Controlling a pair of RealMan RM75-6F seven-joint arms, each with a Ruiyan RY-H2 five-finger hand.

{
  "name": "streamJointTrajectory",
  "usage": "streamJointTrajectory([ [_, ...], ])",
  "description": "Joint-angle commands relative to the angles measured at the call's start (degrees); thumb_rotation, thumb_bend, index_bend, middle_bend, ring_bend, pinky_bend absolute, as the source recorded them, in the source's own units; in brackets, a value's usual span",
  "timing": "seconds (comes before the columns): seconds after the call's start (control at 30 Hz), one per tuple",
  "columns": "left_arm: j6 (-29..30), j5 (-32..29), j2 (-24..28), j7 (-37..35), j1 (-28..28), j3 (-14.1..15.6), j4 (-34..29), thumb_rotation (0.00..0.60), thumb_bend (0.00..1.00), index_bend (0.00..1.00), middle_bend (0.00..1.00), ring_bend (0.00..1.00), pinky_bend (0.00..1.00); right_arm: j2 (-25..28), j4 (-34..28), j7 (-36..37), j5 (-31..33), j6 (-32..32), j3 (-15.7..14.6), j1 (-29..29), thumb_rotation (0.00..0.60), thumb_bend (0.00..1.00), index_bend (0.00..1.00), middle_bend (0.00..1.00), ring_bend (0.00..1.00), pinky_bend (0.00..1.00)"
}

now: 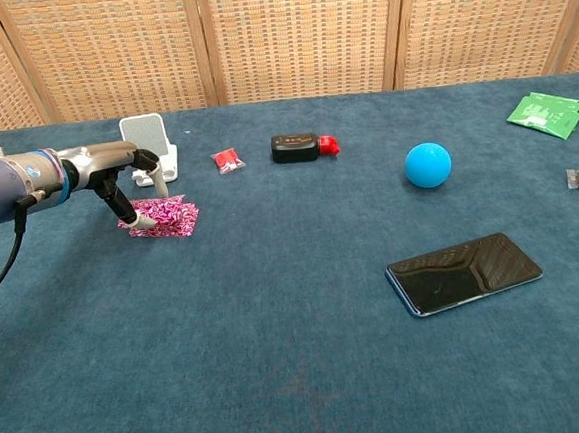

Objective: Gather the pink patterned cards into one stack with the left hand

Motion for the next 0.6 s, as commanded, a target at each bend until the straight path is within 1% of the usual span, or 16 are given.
streamJointTrajectory([
  [0.03,-0.5,-0.1,-0.5,0.2,-0.3,0.4,1.0,0.6,0.29,0.66,0.0,0.0,0.0,-0.1,0.0,-0.1,0.0,0.0,0.0,0.0,0.6,0.0,0.0,0.0,0.0,0.0],
  [0.47,-0.9,1.2,-2.6,-0.4,-1.1,0.6,3.5,0.6,0.29,0.59,0.0,0.0,0.0,-0.3,0.1,-0.6,0.4,-0.3,0.1,0.2,0.6,0.0,0.0,0.0,0.0,0.0],
  [0.6,-1.0,0.8,-3.0,-0.3,-1.2,0.5,3.9,0.6,0.29,0.53,0.0,0.0,0.0,-0.3,0.2,-0.6,0.4,-0.4,0.0,0.2,0.6,0.0,0.0,0.0,0.0,0.0],
])
